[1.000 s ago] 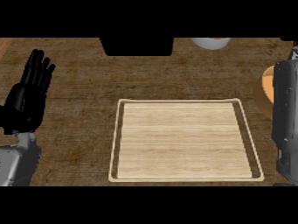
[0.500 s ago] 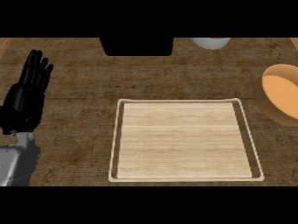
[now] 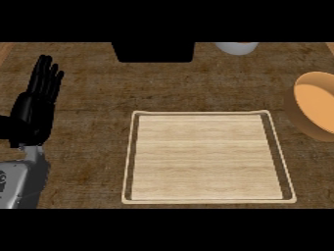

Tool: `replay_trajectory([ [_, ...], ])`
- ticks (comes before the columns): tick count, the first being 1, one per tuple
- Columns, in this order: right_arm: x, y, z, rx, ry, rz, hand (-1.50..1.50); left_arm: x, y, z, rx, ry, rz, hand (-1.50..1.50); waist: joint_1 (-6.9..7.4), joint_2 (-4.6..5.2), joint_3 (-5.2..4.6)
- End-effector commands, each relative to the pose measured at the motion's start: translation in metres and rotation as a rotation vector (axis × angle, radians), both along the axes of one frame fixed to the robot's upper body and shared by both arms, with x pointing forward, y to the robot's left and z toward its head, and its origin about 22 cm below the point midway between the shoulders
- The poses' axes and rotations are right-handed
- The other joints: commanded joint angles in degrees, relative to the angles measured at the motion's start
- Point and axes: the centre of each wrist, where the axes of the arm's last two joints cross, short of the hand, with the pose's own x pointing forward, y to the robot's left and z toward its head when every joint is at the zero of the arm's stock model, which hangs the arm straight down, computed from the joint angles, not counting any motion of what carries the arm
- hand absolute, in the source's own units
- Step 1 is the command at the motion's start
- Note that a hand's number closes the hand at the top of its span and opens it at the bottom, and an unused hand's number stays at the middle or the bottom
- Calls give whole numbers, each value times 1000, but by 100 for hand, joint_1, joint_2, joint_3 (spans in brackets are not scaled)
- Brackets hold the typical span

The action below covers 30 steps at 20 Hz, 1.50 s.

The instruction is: Pick the tomato from the tray and place it in the pot

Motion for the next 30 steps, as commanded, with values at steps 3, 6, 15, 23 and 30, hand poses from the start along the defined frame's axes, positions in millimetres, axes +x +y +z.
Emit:
replay_trajectory([
  [3, 7, -20, -14, 107, -78, 129, -150, 7, -2, 11, 4, 3, 0, 0, 38, 9, 1],
  [6, 2, -8, -10, 38, -135, 201, -150, 1, 10, 9, -2, 22, -5, 0, 12, -13, -4],
  [15, -4, -4, 3, 52, -556, 83, -150, 2, 20, 3, -2, -1, -1, 0, -3, -11, -4],
  [23, -73, -21, 4, 0, -762, 40, -150, -8, 20, -12, -1, 8, 14, 0, -84, -34, -6],
  [30, -146, -31, 0, -39, -858, 41, -150, -3, 10, 1, -18, 24, 5, 0, -115, -40, -3],
])
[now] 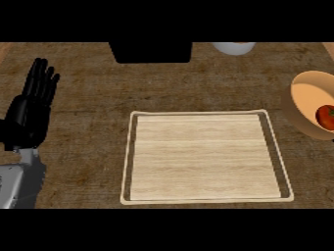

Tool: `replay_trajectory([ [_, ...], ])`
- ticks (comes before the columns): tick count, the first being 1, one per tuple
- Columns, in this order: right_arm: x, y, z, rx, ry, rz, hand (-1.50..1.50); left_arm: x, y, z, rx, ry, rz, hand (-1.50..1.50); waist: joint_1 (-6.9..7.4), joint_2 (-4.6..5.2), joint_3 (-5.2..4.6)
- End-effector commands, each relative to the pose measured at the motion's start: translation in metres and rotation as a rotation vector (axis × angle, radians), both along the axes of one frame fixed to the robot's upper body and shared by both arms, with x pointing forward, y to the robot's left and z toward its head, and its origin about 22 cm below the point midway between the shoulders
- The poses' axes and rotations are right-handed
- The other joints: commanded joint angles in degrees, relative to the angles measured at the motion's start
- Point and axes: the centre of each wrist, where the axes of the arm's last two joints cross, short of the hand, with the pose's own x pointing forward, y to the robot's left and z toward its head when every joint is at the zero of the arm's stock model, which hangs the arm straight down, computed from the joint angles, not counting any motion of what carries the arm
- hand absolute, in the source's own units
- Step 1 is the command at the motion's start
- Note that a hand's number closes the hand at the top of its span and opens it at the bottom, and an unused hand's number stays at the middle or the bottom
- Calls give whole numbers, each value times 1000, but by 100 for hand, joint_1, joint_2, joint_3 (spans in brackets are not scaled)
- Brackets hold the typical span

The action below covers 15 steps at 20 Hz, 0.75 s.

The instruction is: Pick the tomato from the tray and place it in the pot

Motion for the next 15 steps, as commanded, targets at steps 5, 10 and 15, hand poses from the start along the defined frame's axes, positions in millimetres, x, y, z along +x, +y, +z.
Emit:
replay_trajectory([
  [5, -89, -5, -4, -46, -62, -46, -150, -6, -15, -8, 14, -4, 6, 0, 4, 8, 1],
  [10, -130, -24, -6, -33, -50, -57, -150, -7, -11, 4, 1, -16, 18, 0, 22, 12, 2],
  [15, -174, -11, -9, -27, -50, -41, -150, 19, -20, 7, 1, -4, 9, 0, -44, 12, 2],
])
